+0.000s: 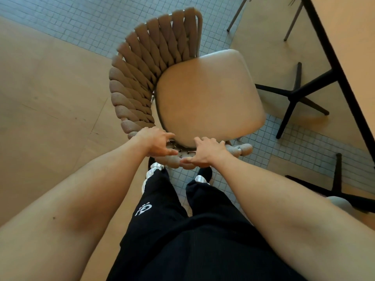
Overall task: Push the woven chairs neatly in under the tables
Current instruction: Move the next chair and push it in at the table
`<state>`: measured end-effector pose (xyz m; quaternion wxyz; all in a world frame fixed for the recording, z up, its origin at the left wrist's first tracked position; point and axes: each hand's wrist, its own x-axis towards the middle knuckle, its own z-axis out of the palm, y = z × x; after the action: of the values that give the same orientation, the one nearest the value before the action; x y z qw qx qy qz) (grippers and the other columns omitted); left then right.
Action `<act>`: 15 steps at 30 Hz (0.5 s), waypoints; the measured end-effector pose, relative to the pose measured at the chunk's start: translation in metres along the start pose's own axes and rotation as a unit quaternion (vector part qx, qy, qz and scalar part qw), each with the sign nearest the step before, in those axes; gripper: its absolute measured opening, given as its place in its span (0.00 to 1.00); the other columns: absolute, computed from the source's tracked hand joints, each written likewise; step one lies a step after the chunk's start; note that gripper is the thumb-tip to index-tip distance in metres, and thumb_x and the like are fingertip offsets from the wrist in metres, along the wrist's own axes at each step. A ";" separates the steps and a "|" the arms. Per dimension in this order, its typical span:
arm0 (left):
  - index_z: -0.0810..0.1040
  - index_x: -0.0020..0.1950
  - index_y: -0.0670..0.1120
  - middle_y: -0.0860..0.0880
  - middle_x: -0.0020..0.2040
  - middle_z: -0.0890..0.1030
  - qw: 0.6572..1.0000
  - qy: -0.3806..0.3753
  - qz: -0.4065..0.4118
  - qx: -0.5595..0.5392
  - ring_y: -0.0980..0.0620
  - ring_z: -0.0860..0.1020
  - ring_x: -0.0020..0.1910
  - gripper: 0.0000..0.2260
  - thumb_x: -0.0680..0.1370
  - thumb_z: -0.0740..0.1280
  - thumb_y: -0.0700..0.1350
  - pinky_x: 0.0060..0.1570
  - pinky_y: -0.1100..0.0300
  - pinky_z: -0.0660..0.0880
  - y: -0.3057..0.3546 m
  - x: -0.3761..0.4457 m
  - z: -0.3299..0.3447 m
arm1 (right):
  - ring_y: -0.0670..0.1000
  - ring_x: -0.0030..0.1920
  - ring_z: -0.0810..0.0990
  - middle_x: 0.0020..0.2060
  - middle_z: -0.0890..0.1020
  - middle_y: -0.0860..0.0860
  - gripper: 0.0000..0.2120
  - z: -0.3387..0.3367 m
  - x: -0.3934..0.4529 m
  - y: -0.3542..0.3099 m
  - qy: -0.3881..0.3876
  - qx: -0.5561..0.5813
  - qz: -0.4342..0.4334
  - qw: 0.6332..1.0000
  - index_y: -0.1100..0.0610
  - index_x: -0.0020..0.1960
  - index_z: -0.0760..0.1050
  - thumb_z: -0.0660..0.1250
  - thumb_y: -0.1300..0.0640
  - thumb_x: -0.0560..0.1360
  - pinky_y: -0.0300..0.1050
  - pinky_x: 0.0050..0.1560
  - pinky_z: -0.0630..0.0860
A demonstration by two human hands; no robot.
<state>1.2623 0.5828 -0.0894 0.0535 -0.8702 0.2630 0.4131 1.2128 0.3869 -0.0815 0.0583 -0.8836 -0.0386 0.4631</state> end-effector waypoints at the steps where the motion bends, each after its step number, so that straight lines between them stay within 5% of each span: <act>1: 0.60 0.80 0.55 0.47 0.72 0.73 1.000 0.007 0.003 0.003 0.45 0.71 0.70 0.37 0.76 0.57 0.73 0.63 0.46 0.72 -0.002 0.000 -0.002 | 0.63 0.73 0.67 0.73 0.70 0.56 0.48 -0.001 -0.001 -0.002 -0.001 0.007 0.006 1.000 0.52 0.77 0.61 0.61 0.21 0.69 0.71 0.71 0.60; 15: 0.64 0.77 0.52 0.46 0.69 0.75 0.992 0.030 0.090 0.086 0.44 0.72 0.68 0.30 0.80 0.59 0.67 0.63 0.45 0.73 -0.042 0.011 -0.029 | 0.61 0.68 0.72 0.67 0.75 0.55 0.41 0.010 -0.008 -0.057 0.069 0.172 0.111 0.976 0.52 0.72 0.66 0.63 0.24 0.71 0.64 0.67 0.69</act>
<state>1.3096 0.6050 -0.0839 0.0833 -0.8470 0.3764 0.3660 1.1991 0.4434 -0.0723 0.1599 -0.8888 0.1442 0.4047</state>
